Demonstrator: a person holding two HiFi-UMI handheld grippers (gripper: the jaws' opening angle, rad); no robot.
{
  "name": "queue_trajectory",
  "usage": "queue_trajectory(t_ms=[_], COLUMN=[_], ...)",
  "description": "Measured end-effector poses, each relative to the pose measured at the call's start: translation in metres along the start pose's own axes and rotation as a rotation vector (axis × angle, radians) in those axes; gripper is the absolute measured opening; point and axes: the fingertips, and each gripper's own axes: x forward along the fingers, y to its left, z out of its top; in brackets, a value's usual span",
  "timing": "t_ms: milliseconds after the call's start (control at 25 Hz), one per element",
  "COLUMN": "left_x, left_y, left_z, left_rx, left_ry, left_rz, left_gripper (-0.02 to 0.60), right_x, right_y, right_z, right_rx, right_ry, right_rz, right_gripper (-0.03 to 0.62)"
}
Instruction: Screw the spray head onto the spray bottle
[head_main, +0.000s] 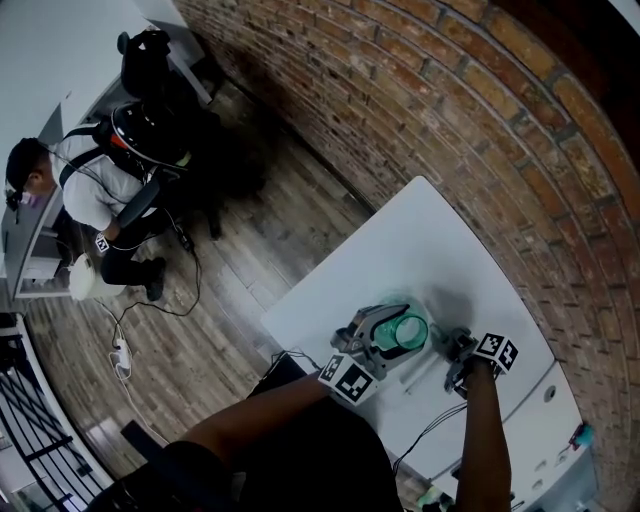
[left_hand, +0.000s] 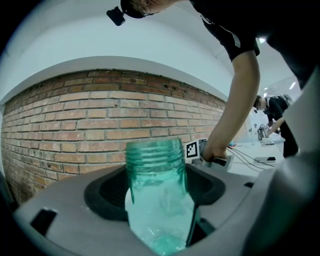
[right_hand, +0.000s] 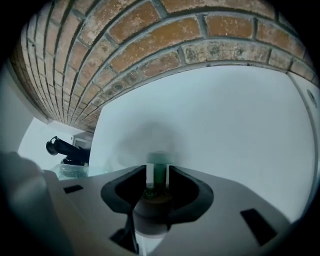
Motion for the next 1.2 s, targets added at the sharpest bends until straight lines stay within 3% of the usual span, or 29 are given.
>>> queue_trajectory(t_ms=[120,600,960,1200], left_x=[0.000,-0.005,-0.003,0.000], left_y=[-0.001,0.000,0.000,-0.004], left_z=[0.000,-0.001,-0.002,-0.013], left_rx=[0.000,-0.008,-0.014,-0.025], left_ry=[-0.001,-0.001,0.014,0.067], left_rz=[-0.003,0.002,-0.022,-0.073], left_gripper=[0.322,0.322,0.322,0.322], right_x=[0.000,-0.002,-0.045,-0.085], right_y=[-0.004,0.001,0.003,0.015], right_z=[0.000,-0.008,-0.005,-0.011], right_rx=[-0.002,-0.032,-0.026,-0.043], right_ry=[-0.009,0.022,-0.138,-0.238], right_rz=[-0.020,0.004,0.027,0.123], right_gripper=[0.109,0.094,0.078,0.075])
